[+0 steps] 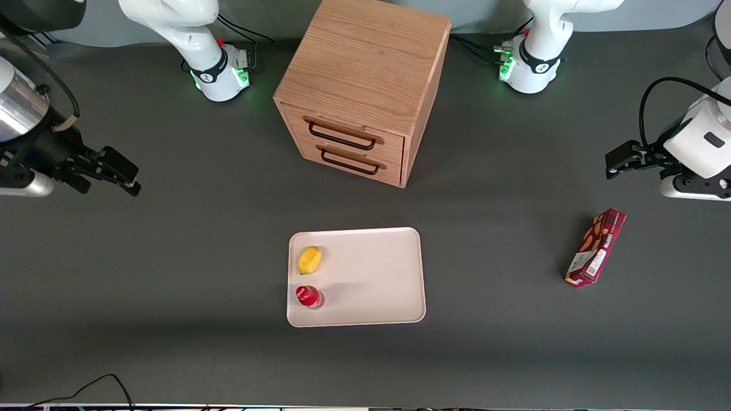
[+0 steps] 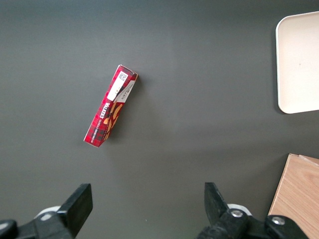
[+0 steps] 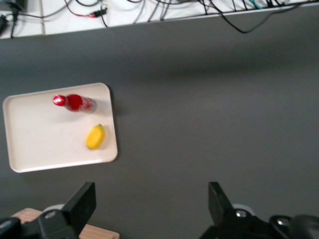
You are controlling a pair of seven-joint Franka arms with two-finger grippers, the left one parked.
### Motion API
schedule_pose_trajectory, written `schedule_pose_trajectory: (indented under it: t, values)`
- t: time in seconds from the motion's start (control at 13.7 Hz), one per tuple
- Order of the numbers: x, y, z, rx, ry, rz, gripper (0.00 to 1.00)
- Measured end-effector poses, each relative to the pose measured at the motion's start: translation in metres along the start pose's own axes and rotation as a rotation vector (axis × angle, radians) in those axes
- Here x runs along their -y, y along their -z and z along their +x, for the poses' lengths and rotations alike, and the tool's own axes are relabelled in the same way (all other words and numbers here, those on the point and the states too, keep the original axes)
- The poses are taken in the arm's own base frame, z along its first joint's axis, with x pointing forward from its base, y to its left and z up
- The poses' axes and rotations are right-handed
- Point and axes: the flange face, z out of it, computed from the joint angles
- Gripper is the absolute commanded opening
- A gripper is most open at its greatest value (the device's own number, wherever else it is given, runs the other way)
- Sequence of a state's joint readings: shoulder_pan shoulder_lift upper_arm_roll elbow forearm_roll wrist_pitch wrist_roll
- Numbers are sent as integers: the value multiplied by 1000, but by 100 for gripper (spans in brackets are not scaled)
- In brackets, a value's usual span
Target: Place coke bottle on tray
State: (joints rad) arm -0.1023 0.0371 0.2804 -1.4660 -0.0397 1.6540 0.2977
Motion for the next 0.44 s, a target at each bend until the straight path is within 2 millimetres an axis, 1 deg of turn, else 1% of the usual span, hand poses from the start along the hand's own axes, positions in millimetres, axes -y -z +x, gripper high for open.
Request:
schedule_pose_trajectory:
  t: [0.07, 0.22, 0.44]
  values:
    - [-3, 6, -10, -5, -2, -10, 100]
    - [-5, 20, -17, -27, -7, -13, 100]
    - [-13, 31, -9, -35, -20, -6, 100]
